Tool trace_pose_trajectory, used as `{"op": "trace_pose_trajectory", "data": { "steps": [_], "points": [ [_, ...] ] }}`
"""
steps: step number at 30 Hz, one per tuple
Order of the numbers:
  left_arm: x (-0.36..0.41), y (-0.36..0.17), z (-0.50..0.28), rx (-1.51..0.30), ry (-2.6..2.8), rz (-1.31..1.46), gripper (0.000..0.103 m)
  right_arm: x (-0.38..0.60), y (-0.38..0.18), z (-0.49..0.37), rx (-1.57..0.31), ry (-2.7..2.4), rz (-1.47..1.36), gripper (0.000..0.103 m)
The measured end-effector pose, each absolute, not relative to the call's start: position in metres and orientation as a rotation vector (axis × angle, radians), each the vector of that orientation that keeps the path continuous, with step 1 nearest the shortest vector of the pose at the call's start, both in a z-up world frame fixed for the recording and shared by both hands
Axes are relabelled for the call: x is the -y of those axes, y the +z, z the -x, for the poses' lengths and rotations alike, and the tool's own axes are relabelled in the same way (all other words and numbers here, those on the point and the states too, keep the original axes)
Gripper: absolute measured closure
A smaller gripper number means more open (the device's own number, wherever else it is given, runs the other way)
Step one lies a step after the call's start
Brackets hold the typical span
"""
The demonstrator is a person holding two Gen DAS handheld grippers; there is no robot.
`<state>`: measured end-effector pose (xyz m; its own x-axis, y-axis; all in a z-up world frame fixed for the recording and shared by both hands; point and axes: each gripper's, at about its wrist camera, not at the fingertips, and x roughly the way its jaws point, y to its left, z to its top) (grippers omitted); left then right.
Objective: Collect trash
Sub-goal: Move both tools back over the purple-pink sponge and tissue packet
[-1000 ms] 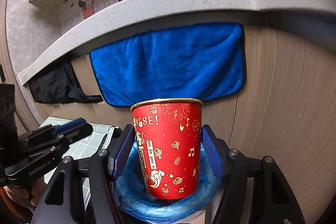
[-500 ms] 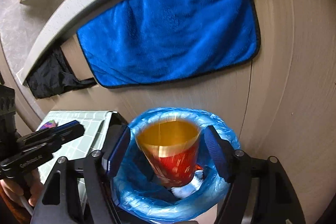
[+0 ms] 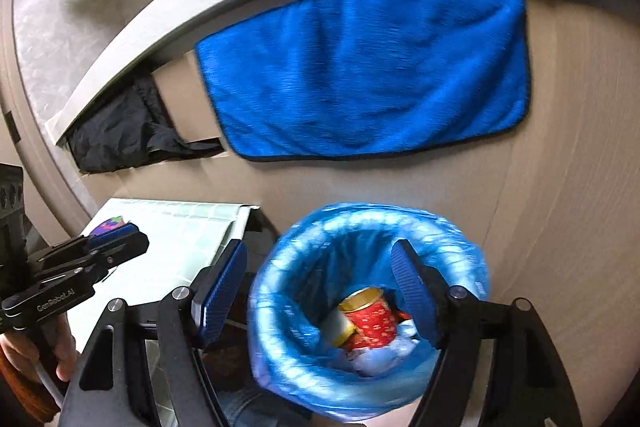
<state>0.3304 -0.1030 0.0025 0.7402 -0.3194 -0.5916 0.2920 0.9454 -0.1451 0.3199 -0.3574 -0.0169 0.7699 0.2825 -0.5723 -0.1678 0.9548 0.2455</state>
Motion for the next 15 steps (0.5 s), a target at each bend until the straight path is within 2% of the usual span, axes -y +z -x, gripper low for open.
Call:
{"op": "trace_pose_trajectory", "data": {
  "steps": [7, 15],
  "points": [
    [0.024, 0.008, -0.306, -0.631, -0.247, 0.092, 0.074, 0.285, -0.002, -0.323, -0.657, 0.340, -0.131, 0.031],
    [-0.109, -0.007, -0.272, -0.637, -0.050, 0.176, 0.071, 0.163, 0.007, -0.329, -0.709, 0.517, -0.024, 0.031]
  ]
}}
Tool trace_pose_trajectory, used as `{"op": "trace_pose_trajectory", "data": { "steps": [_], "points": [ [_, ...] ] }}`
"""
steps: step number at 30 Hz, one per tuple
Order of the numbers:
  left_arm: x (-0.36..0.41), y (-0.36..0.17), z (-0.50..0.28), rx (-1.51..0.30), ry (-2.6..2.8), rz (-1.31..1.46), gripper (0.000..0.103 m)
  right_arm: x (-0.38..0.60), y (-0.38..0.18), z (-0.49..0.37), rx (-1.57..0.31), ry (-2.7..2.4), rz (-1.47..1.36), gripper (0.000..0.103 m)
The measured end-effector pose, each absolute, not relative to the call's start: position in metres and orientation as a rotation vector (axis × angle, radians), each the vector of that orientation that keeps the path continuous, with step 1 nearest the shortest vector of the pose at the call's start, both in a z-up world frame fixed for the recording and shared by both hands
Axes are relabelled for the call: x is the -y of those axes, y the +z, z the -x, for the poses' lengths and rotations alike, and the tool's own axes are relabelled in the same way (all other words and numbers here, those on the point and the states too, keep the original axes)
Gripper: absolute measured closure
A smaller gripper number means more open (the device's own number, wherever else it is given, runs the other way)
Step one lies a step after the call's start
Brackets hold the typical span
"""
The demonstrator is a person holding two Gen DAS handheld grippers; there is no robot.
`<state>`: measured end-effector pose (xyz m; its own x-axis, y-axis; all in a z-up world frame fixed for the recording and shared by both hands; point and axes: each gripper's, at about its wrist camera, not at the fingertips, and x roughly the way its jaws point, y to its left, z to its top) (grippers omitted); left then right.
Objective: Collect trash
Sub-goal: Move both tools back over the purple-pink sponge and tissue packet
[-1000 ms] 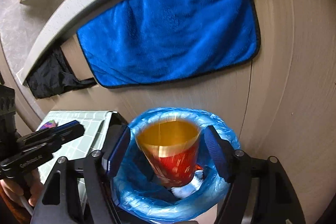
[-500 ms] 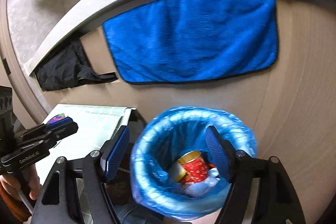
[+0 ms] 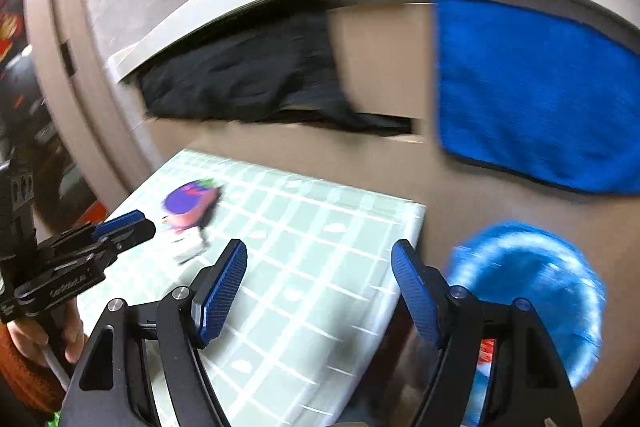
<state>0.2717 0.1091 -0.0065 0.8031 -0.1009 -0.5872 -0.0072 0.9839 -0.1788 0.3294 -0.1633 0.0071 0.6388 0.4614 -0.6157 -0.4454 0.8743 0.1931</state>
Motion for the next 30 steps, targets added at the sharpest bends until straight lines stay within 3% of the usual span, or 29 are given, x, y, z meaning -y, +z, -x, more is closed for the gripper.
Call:
{"op": "trace_pose_trajectory", "data": {
  "steps": [10, 22, 24, 28, 30],
  "points": [
    [-0.243, -0.032, -0.223, -0.618, 0.180, 0.323, 0.062, 0.004, -0.019, -0.335, -0.763, 0.729, 0.163, 0.031],
    [-0.308, -0.063, -0.208, -0.657, 0.278, 0.410, 0.062, -0.127, -0.053, -0.369, -0.770, 0.722, 0.392, 0.033],
    [-0.311, -0.066, -0.207, -0.664, 0.282, 0.415, 0.062, -0.142, -0.061, -0.377, -0.782, 0.679, 0.439, 0.040],
    [-0.312, -0.071, -0.210, -0.686, 0.286, 0.420, 0.062, -0.149, -0.081, -0.397, -0.856, 0.643, 0.443, 0.040],
    [-0.310, -0.072, -0.212, -0.693, 0.281, 0.419, 0.062, -0.142, -0.082, -0.402, -0.860, 0.632, 0.425, 0.047]
  ]
}}
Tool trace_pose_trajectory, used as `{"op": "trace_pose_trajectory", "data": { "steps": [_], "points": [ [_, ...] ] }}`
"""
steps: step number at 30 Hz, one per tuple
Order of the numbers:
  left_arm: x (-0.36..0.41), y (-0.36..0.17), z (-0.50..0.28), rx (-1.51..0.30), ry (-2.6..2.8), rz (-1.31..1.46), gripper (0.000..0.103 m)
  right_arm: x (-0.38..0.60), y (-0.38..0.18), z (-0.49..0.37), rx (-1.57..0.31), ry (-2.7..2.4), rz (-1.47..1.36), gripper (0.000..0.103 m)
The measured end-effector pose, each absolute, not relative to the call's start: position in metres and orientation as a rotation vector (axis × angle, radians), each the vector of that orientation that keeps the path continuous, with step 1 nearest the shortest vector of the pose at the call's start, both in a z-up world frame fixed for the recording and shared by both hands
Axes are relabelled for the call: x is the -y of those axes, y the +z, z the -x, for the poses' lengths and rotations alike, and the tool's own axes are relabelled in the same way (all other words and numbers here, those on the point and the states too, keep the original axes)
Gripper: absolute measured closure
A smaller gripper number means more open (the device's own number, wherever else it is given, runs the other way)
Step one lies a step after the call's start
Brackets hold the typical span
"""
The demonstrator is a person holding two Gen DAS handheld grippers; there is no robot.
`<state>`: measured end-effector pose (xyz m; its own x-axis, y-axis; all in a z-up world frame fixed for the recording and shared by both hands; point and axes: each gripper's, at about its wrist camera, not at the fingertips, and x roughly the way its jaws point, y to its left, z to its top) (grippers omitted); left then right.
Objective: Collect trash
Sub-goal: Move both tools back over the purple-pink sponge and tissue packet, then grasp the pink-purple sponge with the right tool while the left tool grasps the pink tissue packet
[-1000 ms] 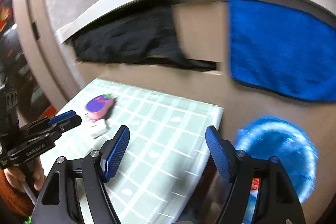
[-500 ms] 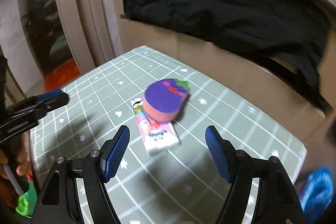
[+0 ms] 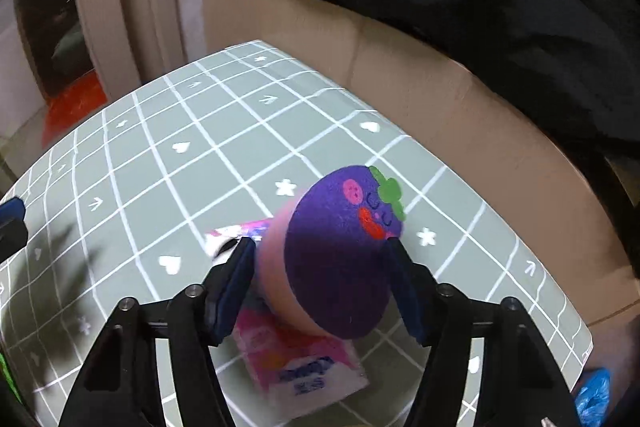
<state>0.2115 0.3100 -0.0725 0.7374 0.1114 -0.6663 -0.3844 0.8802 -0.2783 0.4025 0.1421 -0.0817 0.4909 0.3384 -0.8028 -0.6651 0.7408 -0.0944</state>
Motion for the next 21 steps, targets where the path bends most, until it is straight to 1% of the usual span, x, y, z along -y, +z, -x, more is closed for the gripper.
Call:
{"op": "trace_pose_trajectory", "data": {
  "steps": [1, 3, 5, 8, 14, 18, 21],
  "points": [
    [-0.307, -0.073, -0.214, -0.698, 0.277, 0.418, 0.062, -0.132, -0.079, -0.405, -0.866, 0.650, 0.391, 0.050],
    [-0.301, -0.074, -0.219, -0.708, 0.262, 0.419, 0.062, -0.115, -0.072, -0.408, -0.876, 0.665, 0.328, 0.064],
    [-0.294, -0.075, -0.226, -0.717, 0.240, 0.423, 0.062, -0.092, -0.063, -0.409, -0.877, 0.652, 0.275, 0.071],
    [-0.277, -0.076, -0.242, -0.738, 0.184, 0.444, 0.062, -0.051, -0.054, -0.402, -0.881, 0.659, 0.206, 0.072],
    [-0.238, -0.082, -0.288, -0.810, 0.122, 0.494, 0.062, 0.017, -0.051, -0.387, -0.875, 0.620, 0.133, 0.072],
    [-0.219, -0.094, -0.320, -0.879, 0.166, 0.563, 0.062, 0.062, -0.050, -0.381, -0.857, 0.573, 0.070, 0.072],
    [-0.208, -0.102, -0.339, -0.897, 0.228, 0.596, 0.062, 0.090, -0.053, -0.374, -0.868, 0.561, 0.021, 0.072]
  ]
}}
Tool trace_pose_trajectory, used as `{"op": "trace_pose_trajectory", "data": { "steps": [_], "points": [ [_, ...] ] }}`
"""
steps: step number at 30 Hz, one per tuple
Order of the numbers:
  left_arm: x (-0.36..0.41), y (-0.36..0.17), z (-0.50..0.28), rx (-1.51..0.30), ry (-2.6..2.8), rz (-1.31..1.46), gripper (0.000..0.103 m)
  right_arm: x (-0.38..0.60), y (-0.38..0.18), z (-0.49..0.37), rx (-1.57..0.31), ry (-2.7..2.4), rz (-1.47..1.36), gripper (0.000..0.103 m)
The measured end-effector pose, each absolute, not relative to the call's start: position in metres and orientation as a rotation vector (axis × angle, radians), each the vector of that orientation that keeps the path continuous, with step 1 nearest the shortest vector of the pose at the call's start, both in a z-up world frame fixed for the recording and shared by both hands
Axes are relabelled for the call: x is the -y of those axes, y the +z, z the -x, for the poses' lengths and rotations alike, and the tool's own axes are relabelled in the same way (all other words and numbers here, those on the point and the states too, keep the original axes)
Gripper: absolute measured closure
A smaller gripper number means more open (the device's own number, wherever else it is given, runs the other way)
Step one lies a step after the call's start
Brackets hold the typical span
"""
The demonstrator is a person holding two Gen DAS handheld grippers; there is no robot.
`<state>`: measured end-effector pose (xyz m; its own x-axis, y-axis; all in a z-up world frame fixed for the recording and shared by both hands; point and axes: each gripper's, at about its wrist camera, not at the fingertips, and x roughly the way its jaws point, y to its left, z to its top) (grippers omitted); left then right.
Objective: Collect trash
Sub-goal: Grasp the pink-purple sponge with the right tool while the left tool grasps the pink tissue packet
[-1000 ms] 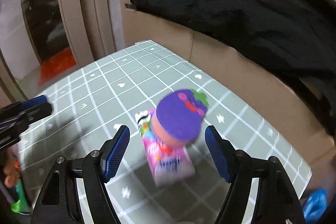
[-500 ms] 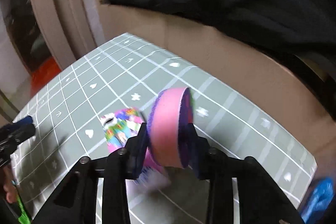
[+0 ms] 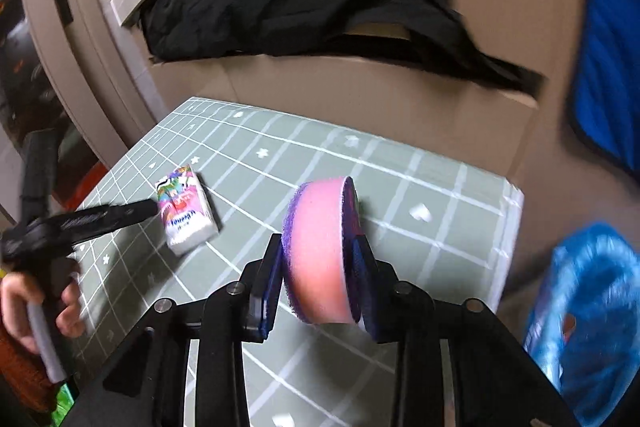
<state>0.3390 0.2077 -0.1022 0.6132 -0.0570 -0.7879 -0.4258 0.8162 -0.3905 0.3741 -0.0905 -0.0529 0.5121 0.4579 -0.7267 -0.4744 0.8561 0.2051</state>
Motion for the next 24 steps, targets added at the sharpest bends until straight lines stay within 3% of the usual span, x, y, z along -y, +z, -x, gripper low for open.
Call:
{"op": "trace_pose_trajectory", "data": {
  "steps": [14, 17, 20, 24],
  "points": [
    [-0.128, -0.109, -0.387, -0.937, 0.174, 0.209, 0.062, 0.123, -0.080, -0.341, -0.871, 0.549, 0.038, 0.071],
    [-0.130, -0.110, -0.380, -0.917, 0.152, 0.191, 0.062, 0.123, -0.081, -0.339, -0.871, 0.545, 0.047, 0.062],
    [-0.138, -0.111, -0.372, -0.911, 0.130, 0.200, 0.062, 0.124, -0.081, -0.337, -0.873, 0.552, 0.047, 0.061],
    [-0.149, -0.112, -0.360, -0.914, 0.095, 0.198, 0.082, 0.121, -0.080, -0.335, -0.874, 0.556, 0.052, 0.061]
  ]
}}
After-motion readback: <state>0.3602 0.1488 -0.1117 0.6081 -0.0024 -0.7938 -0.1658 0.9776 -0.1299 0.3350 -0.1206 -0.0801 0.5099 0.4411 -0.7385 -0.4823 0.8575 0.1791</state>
